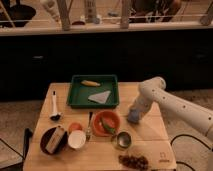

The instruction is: Wipe table surface with sponge

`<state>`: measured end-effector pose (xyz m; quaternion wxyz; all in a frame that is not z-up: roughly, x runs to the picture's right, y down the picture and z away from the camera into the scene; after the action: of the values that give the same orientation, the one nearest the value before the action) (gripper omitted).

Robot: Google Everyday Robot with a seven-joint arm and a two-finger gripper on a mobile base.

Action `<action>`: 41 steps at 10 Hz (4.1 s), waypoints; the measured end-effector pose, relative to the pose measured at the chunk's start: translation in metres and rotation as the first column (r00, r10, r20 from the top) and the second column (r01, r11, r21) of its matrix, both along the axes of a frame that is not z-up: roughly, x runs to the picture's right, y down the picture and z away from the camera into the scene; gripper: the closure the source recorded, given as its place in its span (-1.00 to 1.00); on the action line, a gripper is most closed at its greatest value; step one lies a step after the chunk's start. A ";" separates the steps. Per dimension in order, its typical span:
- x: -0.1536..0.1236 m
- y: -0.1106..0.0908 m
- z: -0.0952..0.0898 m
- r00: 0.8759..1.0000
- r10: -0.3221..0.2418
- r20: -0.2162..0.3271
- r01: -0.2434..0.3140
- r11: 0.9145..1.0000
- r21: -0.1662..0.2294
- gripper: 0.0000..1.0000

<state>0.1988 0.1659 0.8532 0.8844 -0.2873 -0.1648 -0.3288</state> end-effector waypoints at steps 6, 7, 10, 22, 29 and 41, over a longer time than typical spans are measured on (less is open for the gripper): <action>0.047 0.015 -0.013 0.996 0.046 -0.073 -0.046 0.999 0.011 1.00; 0.065 0.012 -0.013 0.994 0.057 -0.089 -0.056 0.998 0.020 1.00; 0.112 -0.004 -0.001 0.991 0.081 -0.108 -0.076 0.996 0.045 1.00; -0.003 0.016 -0.005 0.996 -0.049 0.074 0.050 0.999 -0.004 1.00; 0.103 0.006 -0.007 0.997 -0.010 -0.072 0.011 1.000 0.004 1.00; 0.014 0.001 0.003 0.999 -0.033 0.043 0.033 0.999 -0.001 1.00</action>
<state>0.2124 0.1673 0.8557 0.8749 -0.2835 -0.1789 -0.3495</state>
